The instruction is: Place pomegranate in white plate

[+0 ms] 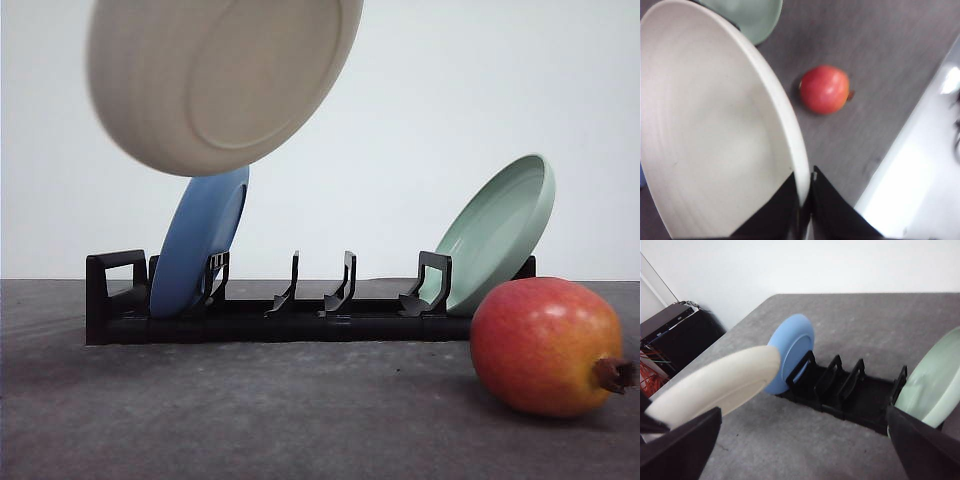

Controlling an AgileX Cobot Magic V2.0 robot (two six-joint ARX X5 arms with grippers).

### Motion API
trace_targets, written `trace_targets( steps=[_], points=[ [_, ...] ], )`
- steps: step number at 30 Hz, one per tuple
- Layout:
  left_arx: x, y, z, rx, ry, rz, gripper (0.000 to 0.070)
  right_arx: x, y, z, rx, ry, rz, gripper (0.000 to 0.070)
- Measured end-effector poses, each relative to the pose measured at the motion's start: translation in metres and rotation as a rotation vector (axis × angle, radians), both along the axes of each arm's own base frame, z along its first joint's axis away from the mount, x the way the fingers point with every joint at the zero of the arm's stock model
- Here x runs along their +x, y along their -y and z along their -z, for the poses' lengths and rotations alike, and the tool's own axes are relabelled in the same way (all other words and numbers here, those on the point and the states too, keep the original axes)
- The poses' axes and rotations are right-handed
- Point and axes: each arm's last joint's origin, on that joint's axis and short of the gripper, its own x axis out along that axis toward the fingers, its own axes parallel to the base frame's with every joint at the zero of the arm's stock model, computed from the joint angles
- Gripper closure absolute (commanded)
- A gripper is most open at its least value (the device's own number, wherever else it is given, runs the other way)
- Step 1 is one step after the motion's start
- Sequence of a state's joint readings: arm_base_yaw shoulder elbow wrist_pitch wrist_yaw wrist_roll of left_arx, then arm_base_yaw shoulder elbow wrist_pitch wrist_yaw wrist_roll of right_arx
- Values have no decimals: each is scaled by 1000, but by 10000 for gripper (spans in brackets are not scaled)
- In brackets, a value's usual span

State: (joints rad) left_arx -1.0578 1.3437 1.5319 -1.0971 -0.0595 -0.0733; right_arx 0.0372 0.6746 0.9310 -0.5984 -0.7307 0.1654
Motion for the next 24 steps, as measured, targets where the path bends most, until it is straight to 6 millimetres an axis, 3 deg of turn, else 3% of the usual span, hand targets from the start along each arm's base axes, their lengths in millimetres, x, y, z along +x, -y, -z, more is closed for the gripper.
trace_targets(
  steps=[3,8,19,24],
  points=[
    [-10,7,10,56,36,15,700,-1,0,2,-1,-24,0,28],
    [-22,16,45,168,53,37,700,-1,0,3,-1,-40,0,28],
    [-27,26,131,259,83,23,700,-1,0,3,5,-46,0,28],
    [-26,36,156,327,57,32,700,-1,0,3,5,-47,-1,28]
  ],
)
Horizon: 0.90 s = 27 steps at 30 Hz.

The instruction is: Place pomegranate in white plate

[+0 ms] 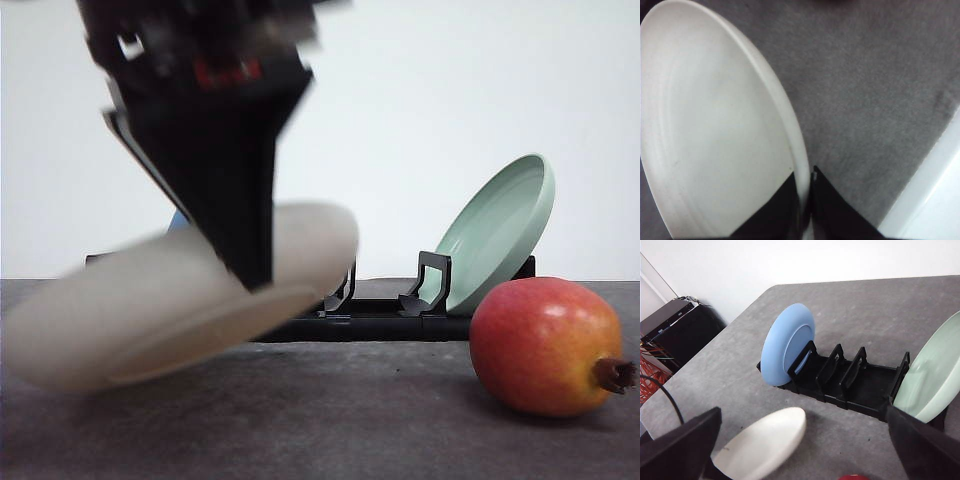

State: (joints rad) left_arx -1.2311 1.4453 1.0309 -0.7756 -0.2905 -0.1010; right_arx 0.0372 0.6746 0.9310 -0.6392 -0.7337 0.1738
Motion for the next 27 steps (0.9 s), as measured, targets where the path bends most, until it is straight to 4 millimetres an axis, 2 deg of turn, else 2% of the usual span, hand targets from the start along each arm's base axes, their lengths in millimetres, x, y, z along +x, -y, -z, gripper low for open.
trace_targets(
  steps=[9,14,15,17,20,22,24,27],
  points=[
    [-2,26,36,65,-12,28,700,0,0,0,0,0,0,28],
    [-1,32,47,81,-9,31,694,0,0,0,0,0,0,29],
    [-1,32,47,79,-8,31,669,0,0,0,0,0,0,28],
    [-1,33,47,75,-8,31,537,0,0,0,0,0,0,29],
    [-1,33,47,73,-14,27,220,0,0,0,0,0,0,28],
    [0,32,47,70,-16,18,85,0,0,0,0,0,1,28],
    [0,32,47,65,-18,8,57,0,0,0,0,0,1,28],
    [0,32,46,54,-22,-10,57,0,0,0,0,0,1,28]
  ],
)
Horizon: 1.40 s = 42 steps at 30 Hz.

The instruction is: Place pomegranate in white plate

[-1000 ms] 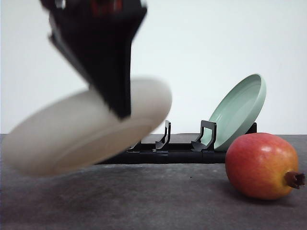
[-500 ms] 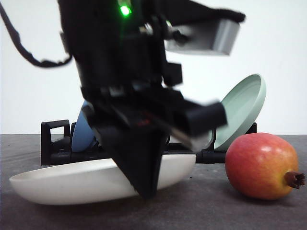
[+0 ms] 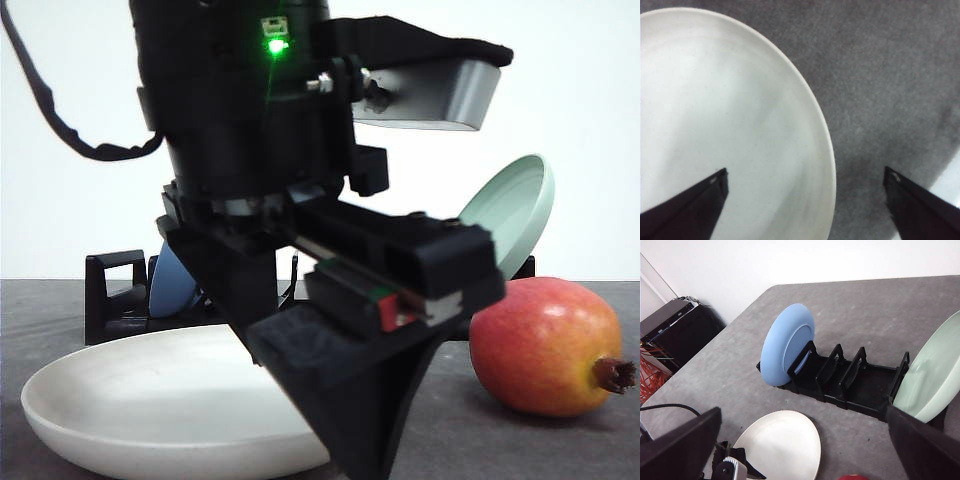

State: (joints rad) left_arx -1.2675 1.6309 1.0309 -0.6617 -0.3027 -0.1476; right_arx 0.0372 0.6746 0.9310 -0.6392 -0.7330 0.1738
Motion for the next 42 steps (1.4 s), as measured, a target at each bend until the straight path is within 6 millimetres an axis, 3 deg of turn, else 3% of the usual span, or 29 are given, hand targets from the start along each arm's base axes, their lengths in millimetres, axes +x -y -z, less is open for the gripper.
trace_targets(
  steps=[3,12,18,25,29,34,42],
  points=[
    [-1,-4,-11,-42,7,-11,60,0,0,0,0,0,0,28],
    [-14,-46,-82,-277,49,-69,65,8,-7,10,-8,-112,-52,28],
    [-28,-89,-127,-470,81,-103,68,31,-23,35,-63,-343,-134,28],
    [-45,-148,-159,-620,136,-146,68,60,-42,67,-210,-544,-126,28],
    [-54,-177,-165,-715,166,-168,69,74,-54,85,-308,-612,-119,27],
    [-63,-206,-158,-808,165,-202,69,88,-68,109,-442,-677,-115,27],
    [-70,-230,-141,-854,122,-271,69,108,-81,145,-544,-785,-130,1]
  ],
)
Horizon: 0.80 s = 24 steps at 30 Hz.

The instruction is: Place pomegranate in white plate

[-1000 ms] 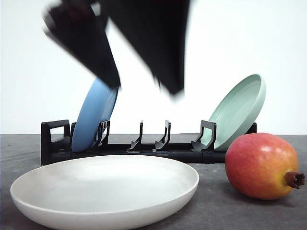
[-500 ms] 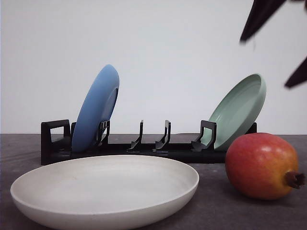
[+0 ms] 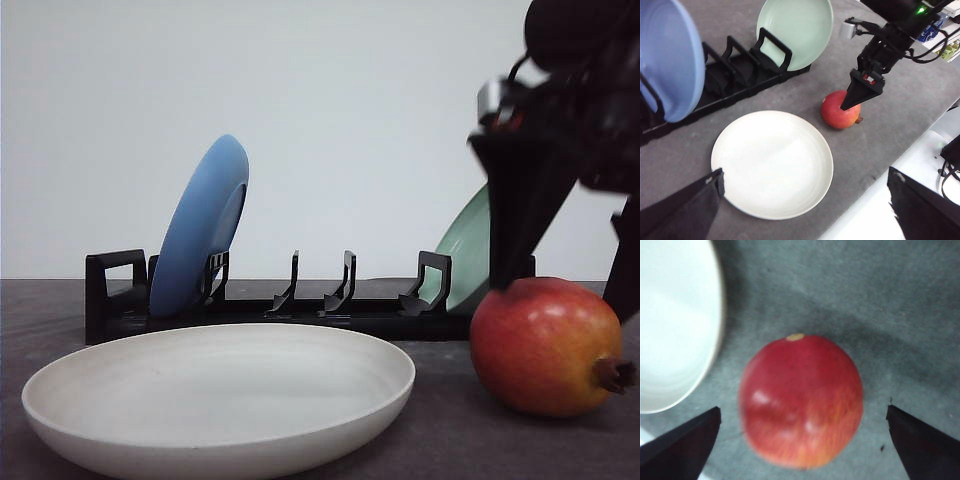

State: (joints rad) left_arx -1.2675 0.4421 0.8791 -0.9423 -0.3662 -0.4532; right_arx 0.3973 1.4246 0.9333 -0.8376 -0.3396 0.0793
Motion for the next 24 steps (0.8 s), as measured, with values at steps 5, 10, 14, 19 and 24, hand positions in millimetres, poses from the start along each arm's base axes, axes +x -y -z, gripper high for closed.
trace_targets(
  steps=[5,10,14,19,24],
  points=[
    [-1,-3,2,6,-22,-15,69,10,-9,22,-21,-54,-19,2],
    [-1,-4,3,6,-29,-19,69,12,-14,34,-42,-93,-37,40],
    [-1,-4,3,3,-31,-22,69,11,-17,34,-40,-93,-46,268],
    [-1,-4,3,-1,-36,-25,69,12,-23,25,-46,-87,-65,279],
    [-1,-3,2,-11,-36,-27,69,20,-47,-8,-22,-17,-116,279]
  ],
)
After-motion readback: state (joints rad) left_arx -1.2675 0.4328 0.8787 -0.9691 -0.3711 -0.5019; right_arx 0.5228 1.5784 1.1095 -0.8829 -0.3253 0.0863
